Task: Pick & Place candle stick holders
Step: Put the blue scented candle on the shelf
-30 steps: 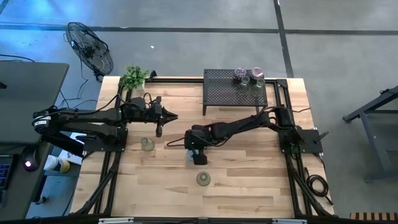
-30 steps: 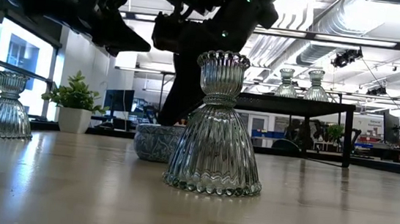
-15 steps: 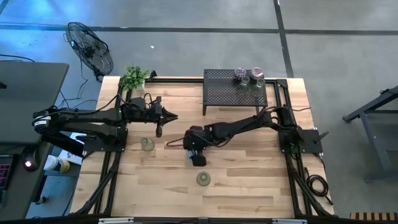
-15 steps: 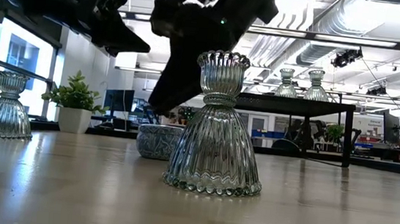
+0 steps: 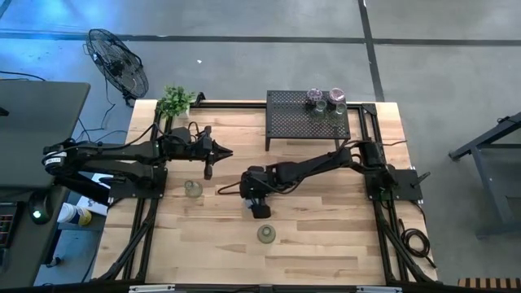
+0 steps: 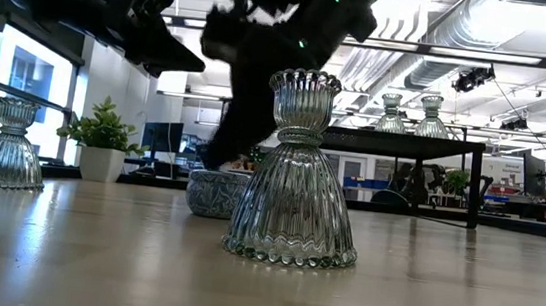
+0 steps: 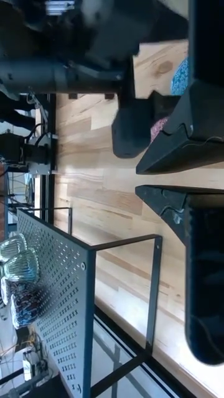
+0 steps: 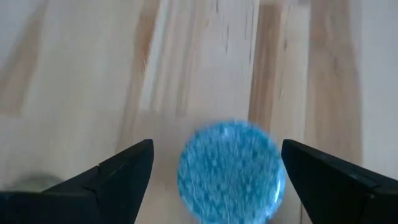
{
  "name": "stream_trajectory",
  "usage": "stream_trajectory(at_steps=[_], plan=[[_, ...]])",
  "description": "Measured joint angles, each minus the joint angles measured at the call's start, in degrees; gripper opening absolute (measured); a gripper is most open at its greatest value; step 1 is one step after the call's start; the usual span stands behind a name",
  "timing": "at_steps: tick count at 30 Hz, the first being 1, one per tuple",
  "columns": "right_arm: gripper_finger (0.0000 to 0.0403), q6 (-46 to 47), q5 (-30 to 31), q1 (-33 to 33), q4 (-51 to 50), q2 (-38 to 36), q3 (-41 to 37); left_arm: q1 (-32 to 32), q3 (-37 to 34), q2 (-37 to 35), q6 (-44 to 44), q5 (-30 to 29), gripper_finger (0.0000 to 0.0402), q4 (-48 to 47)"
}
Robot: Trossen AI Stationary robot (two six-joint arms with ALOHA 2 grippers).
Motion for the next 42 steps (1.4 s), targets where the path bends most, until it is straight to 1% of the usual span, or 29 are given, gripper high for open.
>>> stream_trajectory(at_steps=[16,19,26,30,34,38,40,42], plan=[[0.0344,-2.74,0.03,-0.39,-1.37,2.73,-0.01,0.01,0.00,-0.02,0.02,-0.70,0.0037,-0.04],[0.0333,-2.75,0.12,-0.49,-1.04,2.71,0.02,0.01,0.00,-0.02,0.02,-0.74,0.0037,-0.09],[0.0282,-2.75,-0.65,-0.50,-1.13,2.71,0.02,0.01,0.00,-0.14,-1.03,-1.06,0.0037,-0.12],[0.0281,-2.70,-1.48,-0.48,-1.38,1.97,0.04,0.01,0.00,-2.28,-1.49,-3.62,0.0037,-0.83],[0.0282,-2.11,-3.42,-0.48,-4.01,-0.40,1.64,0.01,0.00,-5.67,-1.49,-5.12,0.0037,-2.92],[0.0282,-0.81,-3.04,-0.66,-9.68,-4.40,5.17,0.01,-1.38,-8.54,-1.53,-6.36,0.0037,-3.07],[0.0282,0.10,-1.46,-1.38,-13.88,-6.71,7.52,0.01,-2.62,-9.63,-1.51,-7.18,0.0037,-2.21],[0.0282,0.39,1.59,-2.73,-19.03,-9.06,10.16,0.04,-4.08,-10.82,-1.53,-8.26,0.0037,-1.45]])
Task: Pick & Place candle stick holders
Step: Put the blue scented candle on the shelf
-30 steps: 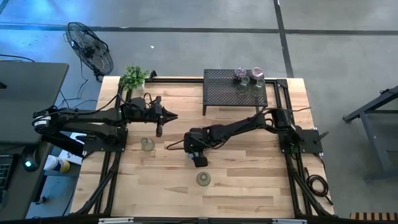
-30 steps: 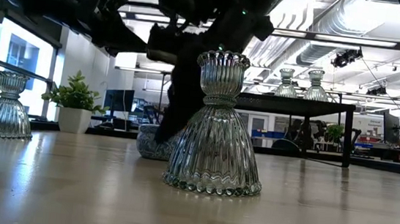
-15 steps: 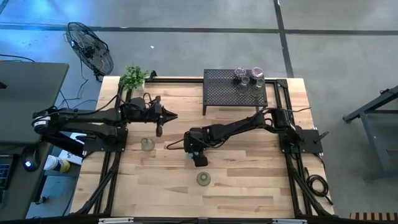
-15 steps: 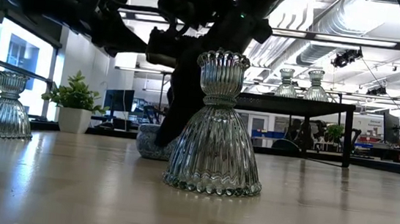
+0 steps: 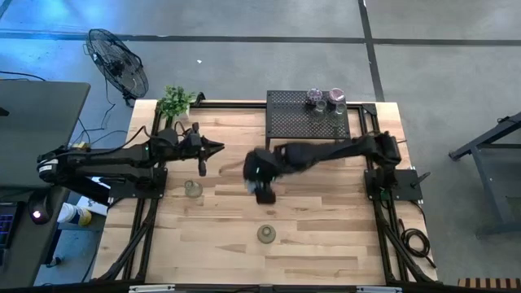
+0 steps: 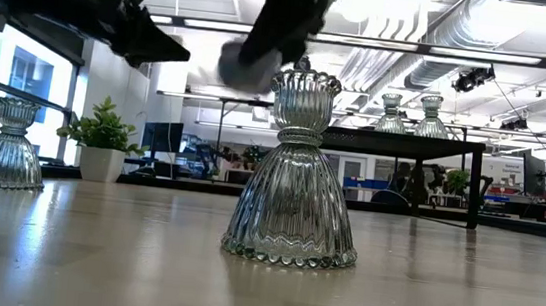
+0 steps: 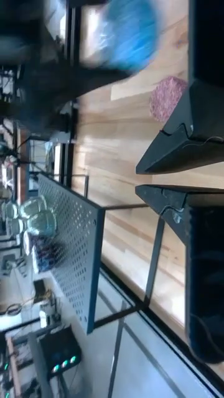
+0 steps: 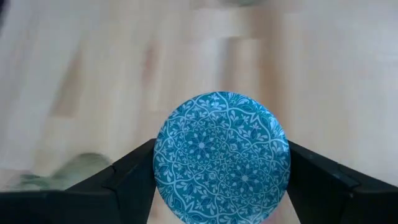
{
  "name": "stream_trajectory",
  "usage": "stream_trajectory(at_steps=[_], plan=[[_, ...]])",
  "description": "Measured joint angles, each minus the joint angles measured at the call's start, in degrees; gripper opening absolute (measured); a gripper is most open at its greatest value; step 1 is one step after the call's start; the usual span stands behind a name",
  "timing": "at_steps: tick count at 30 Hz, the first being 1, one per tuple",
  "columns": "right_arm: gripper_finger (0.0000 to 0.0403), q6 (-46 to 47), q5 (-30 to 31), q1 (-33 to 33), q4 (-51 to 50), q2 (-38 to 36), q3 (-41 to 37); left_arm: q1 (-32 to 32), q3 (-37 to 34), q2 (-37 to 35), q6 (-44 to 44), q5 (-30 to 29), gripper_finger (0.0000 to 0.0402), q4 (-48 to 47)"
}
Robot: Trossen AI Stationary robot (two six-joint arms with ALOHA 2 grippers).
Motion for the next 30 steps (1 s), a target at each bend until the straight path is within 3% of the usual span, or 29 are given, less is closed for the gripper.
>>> stream_trajectory(at_steps=[6,9,15,19,30], plan=[[0.0282,3.46,11.98,-8.23,-15.99,-3.69,12.23,0.00,-1.34,-2.29,-0.01,-0.60,0.0037,1.03],[0.0282,3.60,14.63,-15.57,-21.29,-3.72,16.55,0.00,-1.34,-2.46,-0.03,-0.61,0.0037,1.08],[0.0282,0.77,9.76,-31.81,-21.94,-3.55,14.10,0.00,-1.34,-2.45,-0.15,-0.61,0.0037,0.68],[0.0282,-0.47,7.58,-39.11,-20.95,-3.53,11.08,-0.02,-1.34,-2.45,-0.17,-0.61,0.0037,0.31],[0.0282,-4.23,1.09,-44.51,-11.95,-3.20,3.63,-0.02,-1.34,-2.21,-0.26,-0.57,0.0037,0.23]])
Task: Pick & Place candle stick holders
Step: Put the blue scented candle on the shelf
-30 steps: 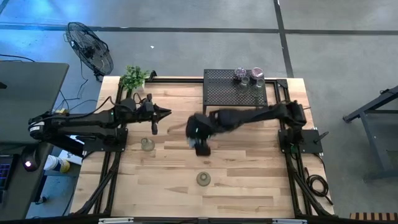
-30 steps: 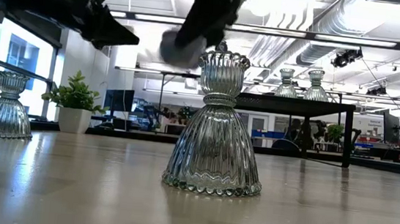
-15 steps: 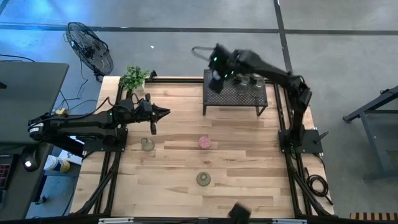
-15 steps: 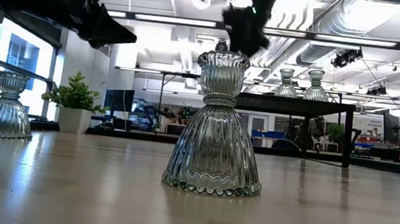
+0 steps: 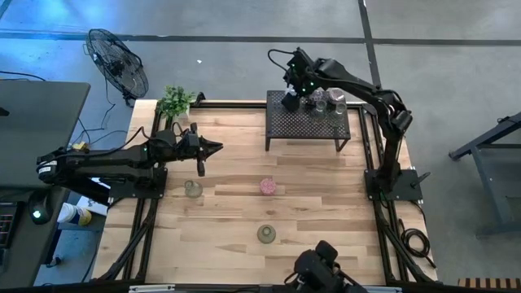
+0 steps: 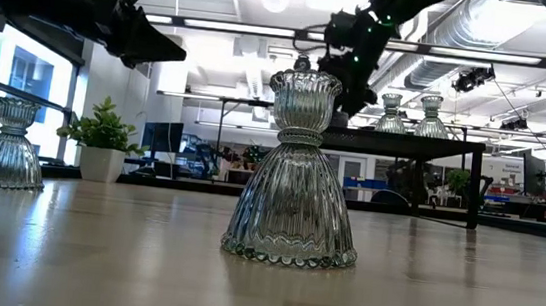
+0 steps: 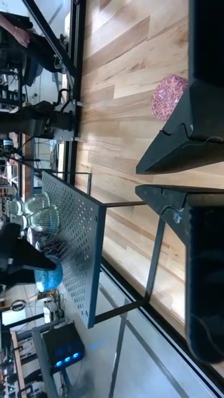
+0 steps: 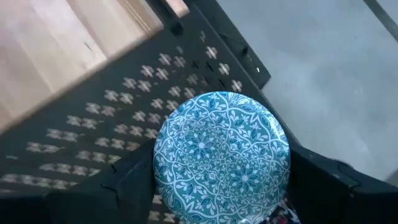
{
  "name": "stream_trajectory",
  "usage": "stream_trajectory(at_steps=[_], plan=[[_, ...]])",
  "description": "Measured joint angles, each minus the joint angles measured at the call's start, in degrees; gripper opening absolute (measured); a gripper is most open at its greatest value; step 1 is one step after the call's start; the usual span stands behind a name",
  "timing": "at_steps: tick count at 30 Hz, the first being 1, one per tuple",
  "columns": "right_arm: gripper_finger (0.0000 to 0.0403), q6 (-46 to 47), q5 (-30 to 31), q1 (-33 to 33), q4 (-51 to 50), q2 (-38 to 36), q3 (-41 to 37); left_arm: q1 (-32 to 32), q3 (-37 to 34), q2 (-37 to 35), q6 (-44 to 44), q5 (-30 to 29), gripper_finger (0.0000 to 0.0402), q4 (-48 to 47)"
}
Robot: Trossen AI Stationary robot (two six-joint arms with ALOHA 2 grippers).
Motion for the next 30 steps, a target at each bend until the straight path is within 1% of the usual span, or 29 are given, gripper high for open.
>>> stream_trajectory(at_steps=[11,16,20,27,30], plan=[[0.0282,-0.94,-1.27,-0.32,1.55,0.21,-0.77,0.00,0.02,0.00,-0.09,0.29,0.0037,0.02],[0.0282,-0.83,-0.67,-0.59,1.30,1.86,-0.77,0.00,0.02,0.00,-0.12,0.40,0.0037,0.00],[0.0282,-0.83,-0.83,-0.92,1.07,1.93,-0.76,0.00,0.02,0.00,-0.15,0.40,0.0037,-0.02],[0.0282,-0.83,1.34,-1.24,-0.05,1.95,-0.74,0.00,0.02,0.00,-0.18,0.40,0.0037,0.00],[0.0282,-0.45,1.31,-1.24,-0.18,1.95,-0.74,0.00,0.02,0.00,-0.18,0.40,0.0037,0.00]])
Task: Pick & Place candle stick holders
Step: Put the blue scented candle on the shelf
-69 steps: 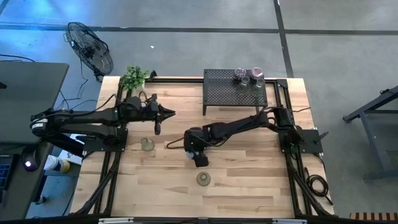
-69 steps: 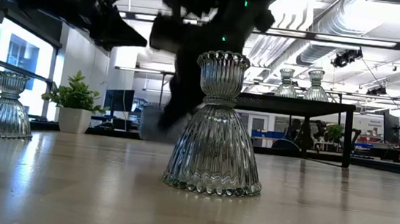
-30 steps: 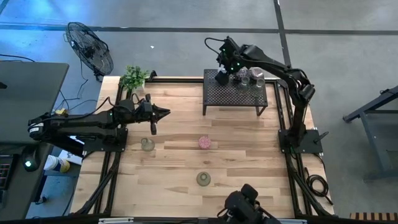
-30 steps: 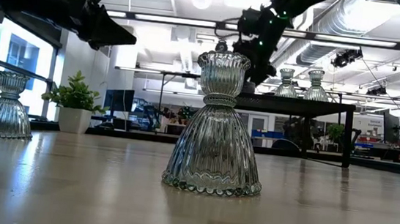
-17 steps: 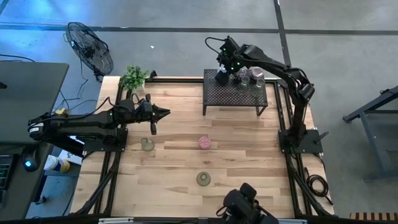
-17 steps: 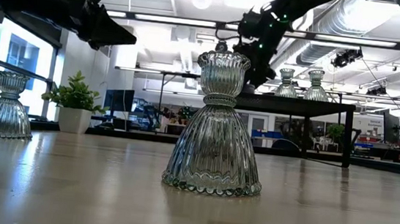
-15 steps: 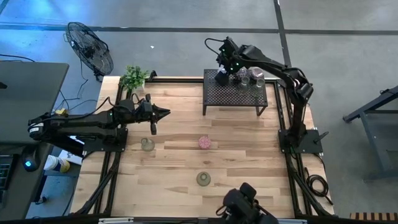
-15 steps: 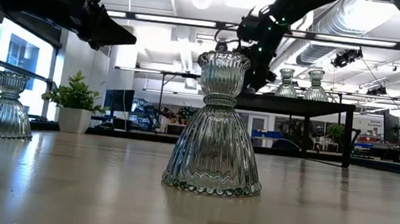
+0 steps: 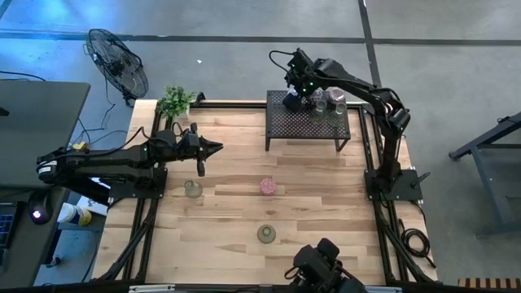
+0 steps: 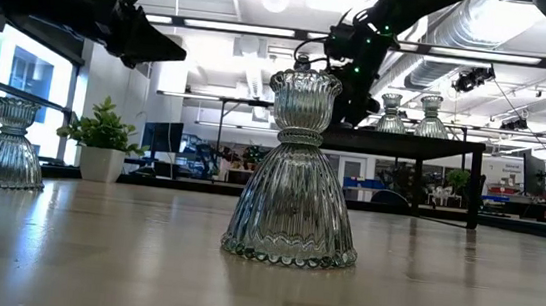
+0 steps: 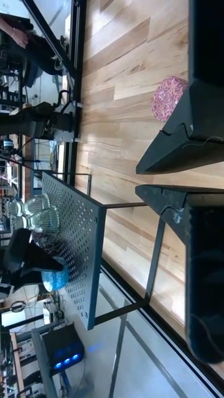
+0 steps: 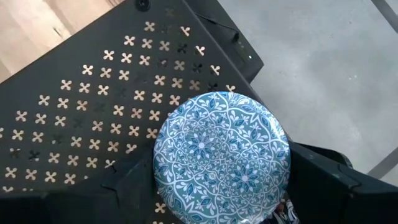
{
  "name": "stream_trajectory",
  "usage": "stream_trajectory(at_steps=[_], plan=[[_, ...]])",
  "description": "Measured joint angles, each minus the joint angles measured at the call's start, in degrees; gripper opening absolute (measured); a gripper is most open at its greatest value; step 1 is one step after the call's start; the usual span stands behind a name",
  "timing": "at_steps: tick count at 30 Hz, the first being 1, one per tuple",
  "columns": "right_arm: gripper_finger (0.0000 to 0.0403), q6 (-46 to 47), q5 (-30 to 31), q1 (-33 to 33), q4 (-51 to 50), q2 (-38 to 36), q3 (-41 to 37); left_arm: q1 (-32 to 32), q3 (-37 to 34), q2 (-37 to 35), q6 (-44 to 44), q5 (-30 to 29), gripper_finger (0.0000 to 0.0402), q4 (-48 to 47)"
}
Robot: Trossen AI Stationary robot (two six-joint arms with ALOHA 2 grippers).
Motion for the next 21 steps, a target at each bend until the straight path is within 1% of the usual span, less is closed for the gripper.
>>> stream_trajectory(at_steps=[4,9,21], plan=[[0.0285,0.08,-0.24,0.00,-0.20,0.00,0.00,0.00,0.02,0.00,-0.02,0.00,0.0037,0.00],[0.0298,0.06,0.69,-0.02,-0.70,0.00,0.00,0.00,0.02,0.02,-0.04,0.00,0.0037,-0.02],[0.0302,0.08,2.54,-0.02,-1.70,-0.02,0.07,0.00,0.02,0.02,-0.04,0.00,0.0037,-0.38]])
